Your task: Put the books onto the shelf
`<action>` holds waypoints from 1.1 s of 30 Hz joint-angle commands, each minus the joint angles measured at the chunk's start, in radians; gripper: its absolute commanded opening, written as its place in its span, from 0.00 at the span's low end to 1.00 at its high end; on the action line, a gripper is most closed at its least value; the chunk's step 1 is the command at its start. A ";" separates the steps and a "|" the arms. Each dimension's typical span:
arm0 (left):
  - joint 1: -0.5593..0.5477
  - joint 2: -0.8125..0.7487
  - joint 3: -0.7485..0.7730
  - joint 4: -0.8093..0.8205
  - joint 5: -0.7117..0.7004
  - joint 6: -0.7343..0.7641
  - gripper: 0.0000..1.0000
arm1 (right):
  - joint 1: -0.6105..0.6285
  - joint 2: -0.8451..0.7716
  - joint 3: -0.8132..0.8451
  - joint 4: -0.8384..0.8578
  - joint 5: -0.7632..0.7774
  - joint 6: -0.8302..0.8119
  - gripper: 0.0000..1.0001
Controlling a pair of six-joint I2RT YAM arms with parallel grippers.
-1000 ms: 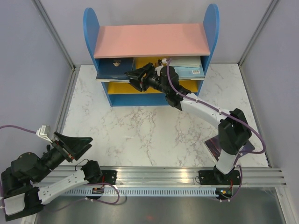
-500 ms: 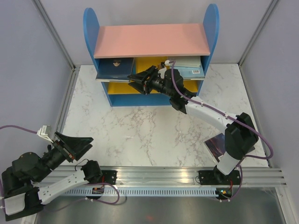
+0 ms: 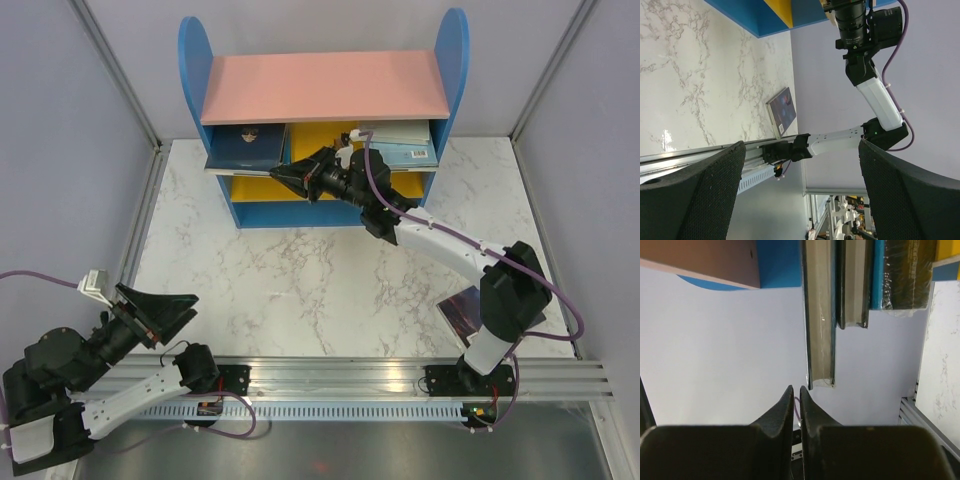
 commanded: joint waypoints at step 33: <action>0.010 -0.023 0.025 -0.078 -0.059 -0.055 0.96 | 0.038 0.005 0.054 0.181 -0.006 0.009 0.47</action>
